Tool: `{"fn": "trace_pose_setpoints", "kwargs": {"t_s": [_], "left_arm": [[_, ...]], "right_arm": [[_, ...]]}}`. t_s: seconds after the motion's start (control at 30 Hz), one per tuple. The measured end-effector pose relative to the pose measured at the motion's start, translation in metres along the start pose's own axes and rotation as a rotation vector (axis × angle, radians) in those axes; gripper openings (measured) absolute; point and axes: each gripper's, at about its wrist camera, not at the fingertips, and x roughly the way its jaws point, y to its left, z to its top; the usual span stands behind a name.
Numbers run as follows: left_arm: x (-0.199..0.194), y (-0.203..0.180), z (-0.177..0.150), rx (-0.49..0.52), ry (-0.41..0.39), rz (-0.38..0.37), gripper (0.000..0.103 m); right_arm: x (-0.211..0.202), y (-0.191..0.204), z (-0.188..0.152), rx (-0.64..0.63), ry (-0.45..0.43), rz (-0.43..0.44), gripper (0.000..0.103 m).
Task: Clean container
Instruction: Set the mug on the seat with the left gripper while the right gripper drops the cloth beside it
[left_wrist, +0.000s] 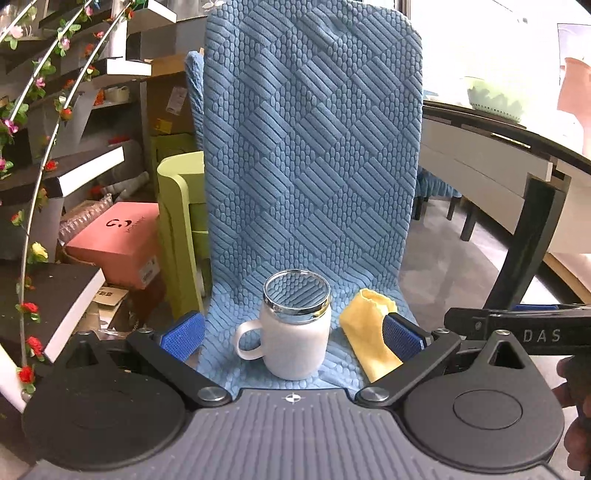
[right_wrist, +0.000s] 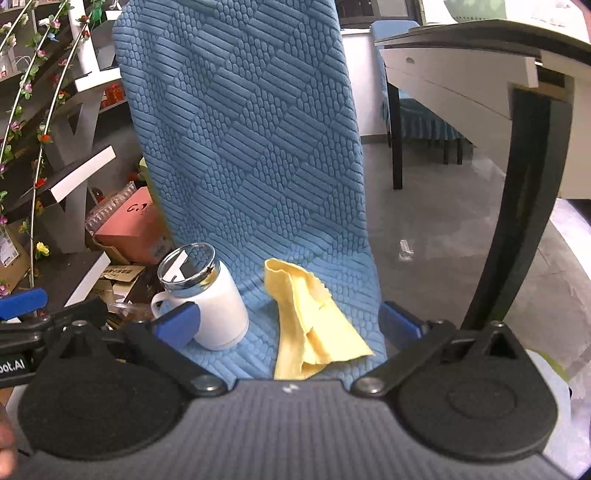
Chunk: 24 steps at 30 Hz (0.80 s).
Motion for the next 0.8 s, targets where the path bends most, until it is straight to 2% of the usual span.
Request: {"fn": "trace_pose_setpoints", "kwargs": {"t_s": [0.37, 0.8], "left_arm": [[0.0, -0.001, 0.003, 0.006, 0.015, 0.008, 0.103], [0.0, 0.005, 0.003, 0.007, 0.034, 0.033, 0.103]], "right_arm": [[-0.019, 0.001, 0.0, 0.013, -0.023, 0.01, 0.103], [-0.017, 0.003, -0.003, 0.002, -0.006, -0.003, 0.103]]}}
